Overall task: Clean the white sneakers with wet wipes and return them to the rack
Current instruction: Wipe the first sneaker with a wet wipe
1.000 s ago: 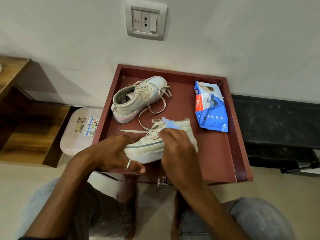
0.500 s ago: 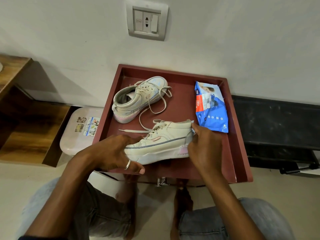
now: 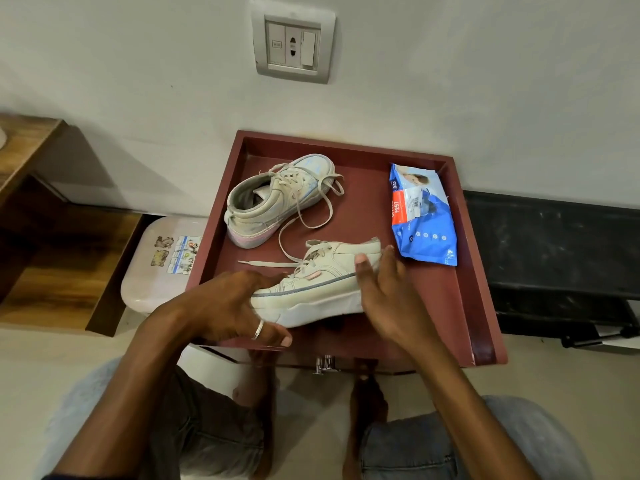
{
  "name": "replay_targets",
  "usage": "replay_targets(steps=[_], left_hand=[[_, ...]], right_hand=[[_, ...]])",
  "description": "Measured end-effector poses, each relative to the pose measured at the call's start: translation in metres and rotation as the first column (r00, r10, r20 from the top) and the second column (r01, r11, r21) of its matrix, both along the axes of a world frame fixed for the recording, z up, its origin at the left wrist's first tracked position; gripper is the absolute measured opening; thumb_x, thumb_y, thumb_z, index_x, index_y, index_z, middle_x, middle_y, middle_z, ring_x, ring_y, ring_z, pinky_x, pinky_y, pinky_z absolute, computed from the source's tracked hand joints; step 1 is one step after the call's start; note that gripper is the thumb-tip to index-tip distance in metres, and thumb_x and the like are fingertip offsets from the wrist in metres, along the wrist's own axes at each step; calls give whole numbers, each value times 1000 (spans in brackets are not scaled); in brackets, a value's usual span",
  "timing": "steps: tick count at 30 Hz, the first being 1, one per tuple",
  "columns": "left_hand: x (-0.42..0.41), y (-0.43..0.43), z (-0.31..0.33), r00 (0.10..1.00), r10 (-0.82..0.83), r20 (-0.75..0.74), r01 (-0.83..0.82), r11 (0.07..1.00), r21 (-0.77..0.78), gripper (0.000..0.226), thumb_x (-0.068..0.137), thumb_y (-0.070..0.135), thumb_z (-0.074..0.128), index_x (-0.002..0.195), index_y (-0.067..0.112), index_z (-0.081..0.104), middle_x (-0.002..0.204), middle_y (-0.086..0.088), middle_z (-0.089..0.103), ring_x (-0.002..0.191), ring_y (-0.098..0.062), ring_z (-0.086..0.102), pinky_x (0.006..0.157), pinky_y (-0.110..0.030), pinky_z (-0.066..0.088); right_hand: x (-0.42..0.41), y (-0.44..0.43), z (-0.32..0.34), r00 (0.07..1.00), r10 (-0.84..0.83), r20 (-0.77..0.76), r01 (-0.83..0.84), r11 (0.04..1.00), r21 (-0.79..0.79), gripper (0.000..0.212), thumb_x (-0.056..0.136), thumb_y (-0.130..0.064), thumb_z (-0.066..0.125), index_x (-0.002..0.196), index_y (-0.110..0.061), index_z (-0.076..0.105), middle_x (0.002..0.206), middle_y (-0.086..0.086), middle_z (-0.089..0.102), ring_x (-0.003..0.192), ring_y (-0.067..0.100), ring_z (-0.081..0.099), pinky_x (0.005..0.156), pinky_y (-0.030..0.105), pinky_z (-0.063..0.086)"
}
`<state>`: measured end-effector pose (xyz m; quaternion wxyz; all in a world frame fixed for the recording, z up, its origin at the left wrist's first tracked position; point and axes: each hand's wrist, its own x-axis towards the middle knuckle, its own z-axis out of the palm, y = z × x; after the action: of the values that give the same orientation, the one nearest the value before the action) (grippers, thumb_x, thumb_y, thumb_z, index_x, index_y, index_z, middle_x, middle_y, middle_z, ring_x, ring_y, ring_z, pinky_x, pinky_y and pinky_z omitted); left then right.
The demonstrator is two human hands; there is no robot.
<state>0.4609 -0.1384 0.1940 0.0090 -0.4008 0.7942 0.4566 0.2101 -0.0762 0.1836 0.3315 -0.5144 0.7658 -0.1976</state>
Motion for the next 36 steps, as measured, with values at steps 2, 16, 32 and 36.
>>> replay_targets(steps=[2, 16, 32, 36], left_hand=[[0, 0, 0, 1000, -6, 12, 6, 1000, -5, 80, 60, 77, 76, 133, 53, 53, 126, 29, 63, 106, 8, 62, 94, -26, 55], [-1, -1, -2, 999, 5, -32, -5, 1000, 2, 51, 61, 70, 79, 108, 64, 59, 113, 28, 69, 98, 5, 65, 88, -29, 58], [-6, 0, 0, 999, 42, -16, -42, 999, -12, 38, 69, 62, 80, 103, 53, 67, 99, 22, 75, 86, -1, 70, 79, -33, 59], [-6, 0, 0, 997, 77, 13, -77, 996, -37, 65, 62, 74, 71, 121, 49, 65, 110, 25, 72, 94, 3, 69, 84, -27, 58]], right_hand=[[-7, -6, 1, 983, -72, 170, 72, 997, 8, 78, 87, -78, 22, 138, -23, 44, 141, 1, 49, 132, 18, 45, 108, 38, 36], [35, 28, 6, 947, 98, -307, -130, 988, -85, 100, 86, -77, 6, 154, -5, -6, 163, 10, -6, 150, 18, -6, 122, 38, -6], [45, 26, 10, 886, 226, -405, -276, 958, -71, 104, 81, -82, -1, 155, -9, -7, 162, 10, -13, 149, 23, -15, 122, 47, -3], [47, 31, 6, 856, 253, -450, -312, 948, -60, 97, 87, -76, 2, 155, -6, -5, 162, 12, -12, 150, 23, -14, 121, 46, -5]])
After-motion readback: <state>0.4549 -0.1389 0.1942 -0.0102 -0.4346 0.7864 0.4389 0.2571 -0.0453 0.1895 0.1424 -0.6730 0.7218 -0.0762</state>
